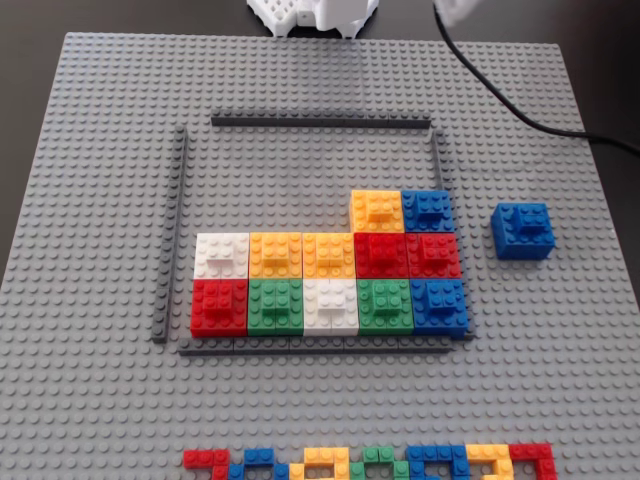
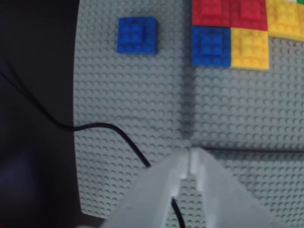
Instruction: Grab the cube and place it into the grid
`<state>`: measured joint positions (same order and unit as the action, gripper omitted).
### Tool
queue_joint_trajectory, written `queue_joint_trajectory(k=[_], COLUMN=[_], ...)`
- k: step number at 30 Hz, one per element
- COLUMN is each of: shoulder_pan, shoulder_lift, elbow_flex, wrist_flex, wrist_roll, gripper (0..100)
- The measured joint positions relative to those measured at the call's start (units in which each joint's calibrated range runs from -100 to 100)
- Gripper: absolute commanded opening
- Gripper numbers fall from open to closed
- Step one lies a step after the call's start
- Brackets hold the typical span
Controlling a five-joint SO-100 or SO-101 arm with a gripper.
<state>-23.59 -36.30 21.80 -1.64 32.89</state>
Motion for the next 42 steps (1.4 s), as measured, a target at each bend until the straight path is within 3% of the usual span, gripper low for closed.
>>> queue_joint_trajectory(k=[18,21,24,28,42], shoulder_pan=[-5.9,-5.9,-5.4,-4.5,-3.0], shoulder_lift=[44.0,50.6,55.0,60.1,68.0], elbow_flex=[-40.9,-45.8,-48.2,-50.2,-55.3], wrist_flex=[2.3,2.9,3.1,3.7,4.2], wrist_roll=[-1.8,-1.8,-2.7,-4.4,-4.4], gripper=[2,9,18,22,23])
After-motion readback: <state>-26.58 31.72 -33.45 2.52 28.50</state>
